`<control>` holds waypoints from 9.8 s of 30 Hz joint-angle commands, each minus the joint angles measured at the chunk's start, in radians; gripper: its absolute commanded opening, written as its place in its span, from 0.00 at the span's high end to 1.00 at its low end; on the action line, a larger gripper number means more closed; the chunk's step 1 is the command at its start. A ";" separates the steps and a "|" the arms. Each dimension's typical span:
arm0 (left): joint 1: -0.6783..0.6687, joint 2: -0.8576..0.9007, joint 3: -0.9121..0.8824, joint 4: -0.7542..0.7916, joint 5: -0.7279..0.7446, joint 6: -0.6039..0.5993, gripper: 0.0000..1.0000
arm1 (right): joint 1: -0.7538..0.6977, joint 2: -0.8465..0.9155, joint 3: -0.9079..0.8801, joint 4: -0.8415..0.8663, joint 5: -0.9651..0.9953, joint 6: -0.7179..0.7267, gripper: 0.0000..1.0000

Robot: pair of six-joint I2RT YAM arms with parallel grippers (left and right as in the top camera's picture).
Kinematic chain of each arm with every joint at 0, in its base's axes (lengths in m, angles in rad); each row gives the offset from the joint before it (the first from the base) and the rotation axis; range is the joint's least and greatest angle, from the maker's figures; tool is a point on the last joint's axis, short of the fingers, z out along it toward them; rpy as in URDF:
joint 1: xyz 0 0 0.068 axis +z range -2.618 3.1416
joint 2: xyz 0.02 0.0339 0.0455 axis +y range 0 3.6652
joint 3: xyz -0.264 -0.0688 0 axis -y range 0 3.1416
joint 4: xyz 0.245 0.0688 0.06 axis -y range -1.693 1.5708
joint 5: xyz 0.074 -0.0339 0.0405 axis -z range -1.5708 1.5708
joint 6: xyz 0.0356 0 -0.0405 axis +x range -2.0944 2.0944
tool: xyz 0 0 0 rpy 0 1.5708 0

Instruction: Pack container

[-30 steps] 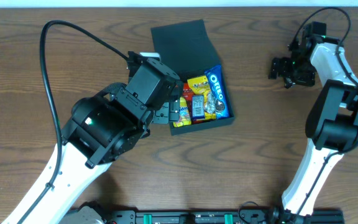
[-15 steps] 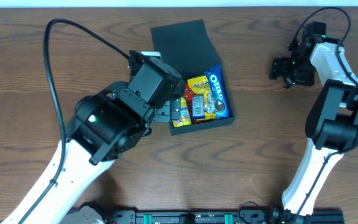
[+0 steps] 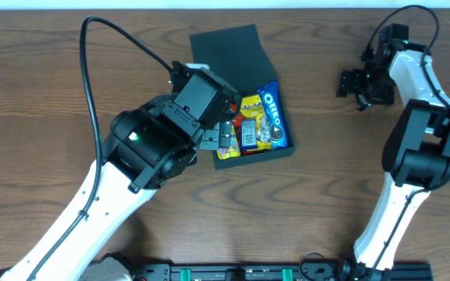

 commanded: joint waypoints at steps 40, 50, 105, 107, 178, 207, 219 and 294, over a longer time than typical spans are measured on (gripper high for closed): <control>0.002 0.001 0.008 -0.004 -0.018 0.026 0.05 | 0.005 0.019 0.019 -0.012 0.000 0.000 0.84; 0.003 0.001 0.008 -0.010 -0.044 0.030 0.05 | 0.006 -0.002 0.022 -0.044 -0.016 -0.001 0.90; 0.354 -0.026 0.008 -0.178 0.125 0.000 0.05 | 0.604 -0.398 -0.328 0.127 -0.341 0.226 0.98; 0.354 -0.026 0.008 -0.178 0.125 0.000 0.05 | 0.614 -0.398 -0.340 0.138 -0.329 0.225 0.83; 0.641 0.932 0.006 1.085 1.334 -0.306 0.05 | 0.465 -0.742 -0.208 -0.229 0.067 0.255 0.01; 0.565 0.988 0.009 1.641 1.501 -0.394 0.05 | 0.406 -0.742 -0.208 -0.269 0.119 0.256 0.01; 0.550 0.882 0.009 1.637 1.523 -0.207 0.04 | 0.154 -0.753 -0.208 -0.319 0.095 0.270 0.01; 0.269 0.050 -0.559 0.387 0.432 0.298 0.05 | 0.512 -0.730 -0.433 -0.083 0.063 0.218 0.01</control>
